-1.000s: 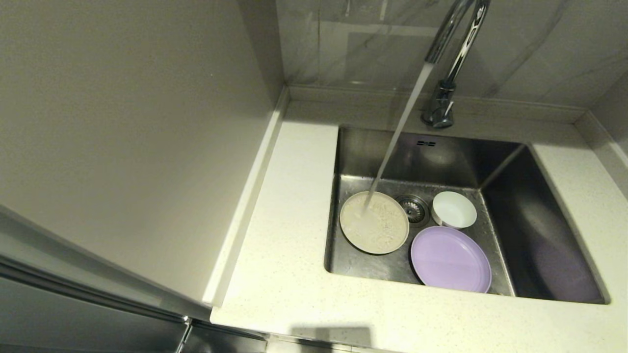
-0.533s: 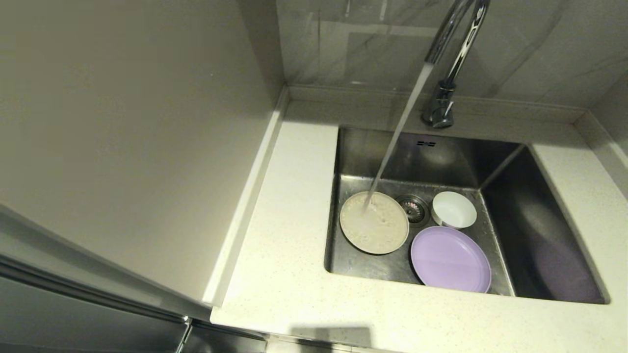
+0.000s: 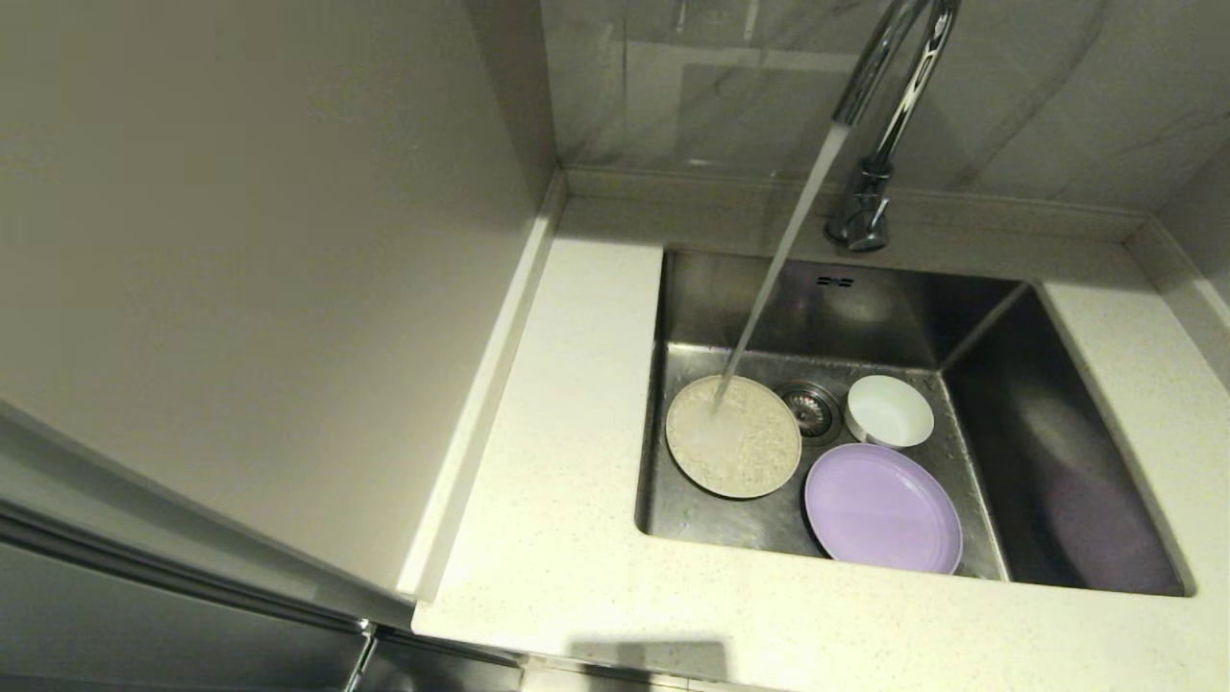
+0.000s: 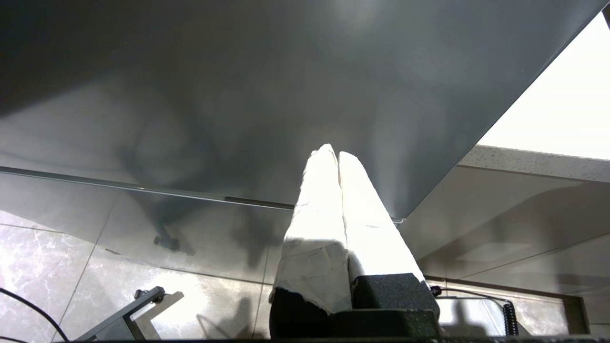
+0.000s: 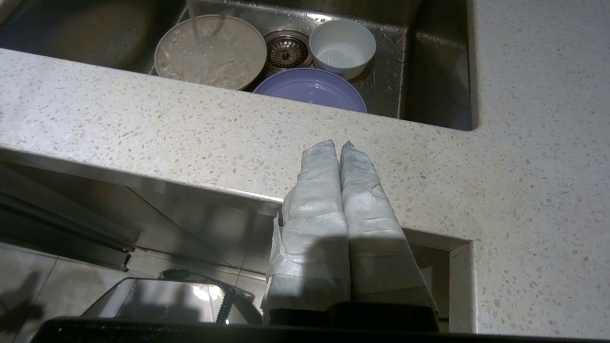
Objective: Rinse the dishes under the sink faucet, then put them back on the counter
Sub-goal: Wait for the water to rinse the bowl
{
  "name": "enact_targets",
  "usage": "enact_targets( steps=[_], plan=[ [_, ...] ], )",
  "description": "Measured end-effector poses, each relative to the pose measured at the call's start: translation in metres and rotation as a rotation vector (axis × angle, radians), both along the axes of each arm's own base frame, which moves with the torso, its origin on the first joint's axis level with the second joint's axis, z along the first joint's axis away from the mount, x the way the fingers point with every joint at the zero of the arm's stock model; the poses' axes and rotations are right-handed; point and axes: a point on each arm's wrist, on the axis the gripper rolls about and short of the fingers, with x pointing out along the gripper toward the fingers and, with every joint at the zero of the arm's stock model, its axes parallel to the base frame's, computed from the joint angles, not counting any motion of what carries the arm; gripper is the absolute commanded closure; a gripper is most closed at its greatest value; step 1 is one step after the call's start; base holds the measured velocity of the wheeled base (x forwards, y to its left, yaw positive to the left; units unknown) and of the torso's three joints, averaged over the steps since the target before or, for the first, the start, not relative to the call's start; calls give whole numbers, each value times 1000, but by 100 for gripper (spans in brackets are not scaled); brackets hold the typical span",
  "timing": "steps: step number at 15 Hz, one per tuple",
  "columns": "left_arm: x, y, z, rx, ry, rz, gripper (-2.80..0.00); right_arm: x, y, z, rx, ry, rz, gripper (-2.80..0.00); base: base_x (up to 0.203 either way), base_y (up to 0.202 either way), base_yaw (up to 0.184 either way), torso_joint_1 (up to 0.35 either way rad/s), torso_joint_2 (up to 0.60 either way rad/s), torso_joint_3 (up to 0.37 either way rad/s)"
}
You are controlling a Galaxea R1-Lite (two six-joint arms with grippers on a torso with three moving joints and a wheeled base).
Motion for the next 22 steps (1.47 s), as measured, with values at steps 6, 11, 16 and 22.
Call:
enact_targets(
  steps=[6,11,16,22],
  plan=[
    [0,0,0,0,0,0,0,0,0,0,0,-1,0,0,0,0,0,0,0,0],
    [0,0,0,0,0,0,0,0,0,0,0,0,0,0,0,0,0,0,0,0],
    [0,0,0,0,0,0,0,0,0,0,0,0,0,0,0,0,0,0,0,0],
    [0,0,0,0,0,0,0,0,0,0,0,0,0,0,0,0,0,0,0,0]
  ],
)
